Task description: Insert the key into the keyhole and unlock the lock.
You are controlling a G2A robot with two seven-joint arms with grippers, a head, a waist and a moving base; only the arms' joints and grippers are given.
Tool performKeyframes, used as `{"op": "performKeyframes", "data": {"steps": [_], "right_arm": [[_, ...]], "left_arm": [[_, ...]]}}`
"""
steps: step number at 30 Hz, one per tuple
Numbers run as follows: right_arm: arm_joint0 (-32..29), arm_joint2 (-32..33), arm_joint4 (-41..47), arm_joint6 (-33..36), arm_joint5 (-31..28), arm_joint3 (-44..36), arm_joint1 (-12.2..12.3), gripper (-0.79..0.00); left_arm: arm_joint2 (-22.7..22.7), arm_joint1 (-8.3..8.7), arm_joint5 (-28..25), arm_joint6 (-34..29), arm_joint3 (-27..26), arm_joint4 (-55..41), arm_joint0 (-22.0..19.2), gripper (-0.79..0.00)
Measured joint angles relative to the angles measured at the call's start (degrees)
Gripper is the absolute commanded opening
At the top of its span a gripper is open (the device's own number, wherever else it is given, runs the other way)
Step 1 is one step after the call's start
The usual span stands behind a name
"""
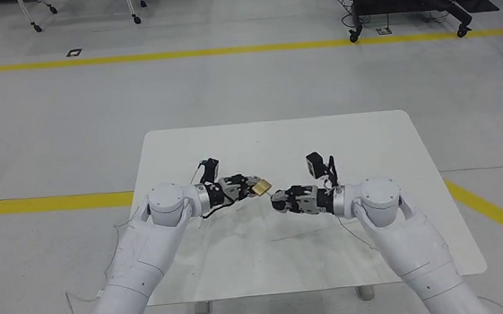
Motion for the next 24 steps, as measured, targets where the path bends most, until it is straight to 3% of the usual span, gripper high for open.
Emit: {"op": "performKeyframes", "data": {"steps": [24], "right_arm": [[2.0,-2.6,0.3,-3.8,2.4,0.1,0.6,-0.785]], "left_arm": [[0.4,0.36,-0.5,-0.1,-0.6,-0.3,0.2,-0.785]]}}
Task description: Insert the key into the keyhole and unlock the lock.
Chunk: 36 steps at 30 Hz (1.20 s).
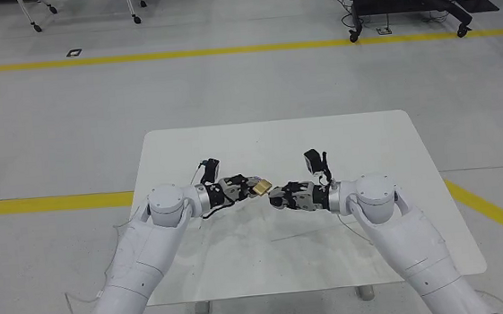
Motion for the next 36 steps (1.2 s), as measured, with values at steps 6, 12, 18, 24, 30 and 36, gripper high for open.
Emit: {"op": "performKeyframes", "data": {"steps": [6,12,18,24,30,36], "right_arm": [[0.4,-0.7,0.0,-2.2,0.6,0.1,0.0,-0.785],[0.6,-1.4,0.3,-3.0,1.0,-0.2,0.1,-0.139],[-1.3,-0.2,1.3,-2.1,-1.7,-2.1,0.5,0.000],[-1.5,-0.1,1.4,-1.7,-2.1,-2.4,0.6,0.000],[-1.5,-0.1,1.4,-1.7,-2.1,-2.4,0.6,0.000],[-4.0,1.5,5.2,0.1,-9.0,-4.6,0.8,-0.785]], "left_arm": [[0.0,0.12,-0.2,-0.2,-0.2,-0.1,0.1,-0.785],[0.0,0.22,-0.3,-0.1,-0.2,-0.2,0.2,-0.785],[-0.5,0.27,-0.3,1.0,-0.2,-1.3,0.3,-0.785],[-1.0,0.31,-0.9,2.6,-0.5,-2.2,0.6,-0.785],[-1.7,0.27,-4.2,8.5,-2.2,-1.5,1.9,-0.785],[-3.1,0.28,-8.6,12.1,-4.4,-3.4,4.0,-0.785]]}}
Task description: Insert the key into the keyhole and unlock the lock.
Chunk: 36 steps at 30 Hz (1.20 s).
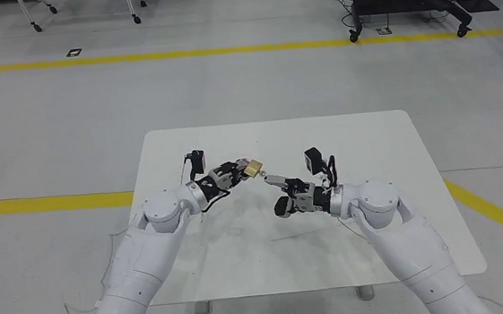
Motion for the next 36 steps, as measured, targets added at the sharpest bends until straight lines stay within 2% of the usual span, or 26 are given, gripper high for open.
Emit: {"op": "performKeyframes", "data": {"steps": [5,8,11,17,22,30,36], "right_arm": [[-3.2,3.8,7.7,6.3,-11.4,0.0,0.5,-0.785],[-4.4,5.0,9.5,5.6,-16.6,-0.3,0.6,-0.785],[-5.1,5.2,7.0,1.4,-19.1,-1.4,0.6,-0.785],[-4.1,1.7,-3.2,-8.3,-16.5,-3.5,0.3,-0.785],[-3.2,-0.9,-7.9,-12.8,-15.5,-3.7,-0.1,-0.785],[-3.5,-2.0,-11.8,-12.0,-17.6,-4.5,0.2,-0.785],[-3.3,-2.8,-13.0,-12.5,-16.5,-4.8,0.2,-0.785]], "left_arm": [[-0.5,-0.01,2.2,-3.2,0.4,-3.6,0.1,-0.785],[-0.4,-0.15,6.8,-6.4,2.3,-7.1,-0.8,-0.785],[-0.1,-0.36,12.0,-10.4,4.7,-10.7,-2.5,-0.785],[0.9,-0.75,15.7,-14.7,8.5,-13.6,-4.9,-0.785],[1.6,-0.93,16.5,-16.9,10.6,-14.4,-6.2,-0.785],[2.6,-1.22,17.5,-18.9,13.1,-15.6,-7.7,-0.785],[2.9,-1.22,16.6,-20.0,13.8,-15.6,-8.1,-0.785]]}}
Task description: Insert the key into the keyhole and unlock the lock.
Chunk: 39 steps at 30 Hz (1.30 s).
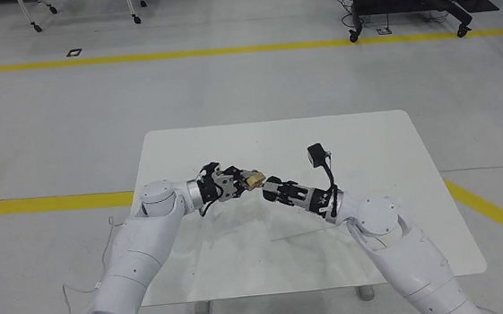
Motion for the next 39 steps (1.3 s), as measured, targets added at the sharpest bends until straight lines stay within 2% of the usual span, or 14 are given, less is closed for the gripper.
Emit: {"op": "performKeyframes", "data": {"steps": [7,18,24,25,26,28,32,39], "right_arm": [[-0.9,-0.8,-2.4,-1.0,-0.5,-1.9,0.1,-0.785],[0.1,-1.4,-1.3,-4.8,4.6,-0.8,-0.2,-0.785],[-1.9,-0.1,-1.1,-5.2,2.9,-3.0,0.1,-0.782],[-2.4,0.1,-0.9,-4.8,2.2,-3.6,0.2,-0.653],[-3.1,0.4,-0.3,-3.8,1.3,-4.1,0.3,-0.486],[-3.6,0.7,1.4,-1.2,0.4,-4.5,0.5,0.000],[-3.6,0.7,1.4,-1.3,0.4,-4.4,0.5,0.000],[-3.7,0.7,1.5,-1.4,0.4,-4.5,0.5,0.000]], "left_arm": [[0.3,0.04,-0.6,0.5,0.2,0.5,-0.1,-0.785],[0.1,0.27,-1.8,1.0,-0.8,0.8,0.6,-0.785],[-0.1,0.39,-2.5,2.7,-1.4,1.2,0.9,-0.785],[-0.2,0.40,-2.8,3.5,-1.6,1.3,1.1,-0.785],[-0.5,0.42,-3.6,5.1,-1.8,1.4,1.2,-0.785],[-1.0,0.45,-5.5,8.7,-2.6,2.2,1.7,-0.785],[-1.2,0.64,-11.2,17.7,-6.5,7.0,3.8,-0.785],[-2.1,0.92,-16.3,25.8,-12.1,11.2,7.2,-0.785]]}}
